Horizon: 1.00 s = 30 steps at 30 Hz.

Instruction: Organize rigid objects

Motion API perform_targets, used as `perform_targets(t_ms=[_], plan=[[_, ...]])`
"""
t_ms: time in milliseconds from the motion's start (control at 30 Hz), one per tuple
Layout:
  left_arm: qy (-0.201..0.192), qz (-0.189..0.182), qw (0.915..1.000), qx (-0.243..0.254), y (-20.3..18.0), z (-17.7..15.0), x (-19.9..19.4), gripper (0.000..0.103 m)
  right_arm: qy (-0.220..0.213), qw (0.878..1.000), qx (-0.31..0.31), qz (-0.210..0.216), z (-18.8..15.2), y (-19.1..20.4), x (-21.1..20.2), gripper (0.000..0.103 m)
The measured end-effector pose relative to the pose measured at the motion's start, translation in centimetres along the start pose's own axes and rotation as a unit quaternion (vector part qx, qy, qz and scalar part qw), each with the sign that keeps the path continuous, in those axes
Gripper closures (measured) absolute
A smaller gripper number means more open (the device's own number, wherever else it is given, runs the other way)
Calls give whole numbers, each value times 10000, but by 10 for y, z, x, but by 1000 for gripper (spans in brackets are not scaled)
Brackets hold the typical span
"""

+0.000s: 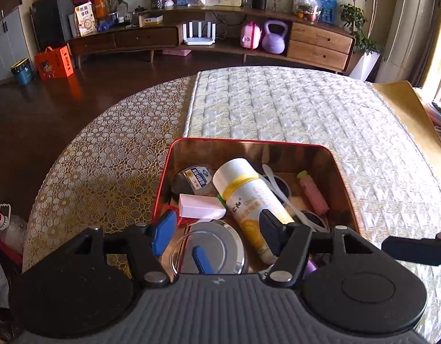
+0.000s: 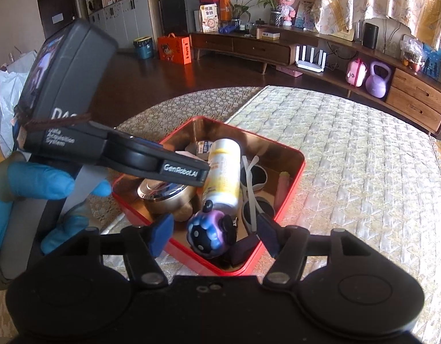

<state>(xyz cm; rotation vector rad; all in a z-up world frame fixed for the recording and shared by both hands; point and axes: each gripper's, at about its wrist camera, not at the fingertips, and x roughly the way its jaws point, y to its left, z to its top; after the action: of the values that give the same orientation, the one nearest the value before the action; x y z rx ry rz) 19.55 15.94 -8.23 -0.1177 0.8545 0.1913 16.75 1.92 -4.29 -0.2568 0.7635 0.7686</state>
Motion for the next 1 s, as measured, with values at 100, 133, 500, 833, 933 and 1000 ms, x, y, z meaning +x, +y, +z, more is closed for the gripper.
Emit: perform_targets(t_ms=[100, 133, 500, 833, 933, 1000], plan=[[-91, -60, 9999, -7, -1, -3, -15, 33, -162, 9998, 102, -21, -2, -4, -12, 31], [-115, -76, 9999, -10, -1, -4, -20, 32, -202, 9997, 145, -16, -3, -6, -15, 30], [-477, -158, 9987, -7, -7, -22, -74, 26, -858, 9953, 450, -33, -18, -16, -56, 17], [-797, -168, 9967, 61, -14, -37, -111, 20, -1345, 9896, 504, -67, -35, -17, -81, 2], [-831, -210, 9963, 66, -18, -41, -119, 20, -1466, 9876, 548, -94, -39, -17, -87, 0], [-841, -240, 9961, 73, -20, -44, -123, 17, -1531, 9863, 608, -98, -41, -18, -90, 0]])
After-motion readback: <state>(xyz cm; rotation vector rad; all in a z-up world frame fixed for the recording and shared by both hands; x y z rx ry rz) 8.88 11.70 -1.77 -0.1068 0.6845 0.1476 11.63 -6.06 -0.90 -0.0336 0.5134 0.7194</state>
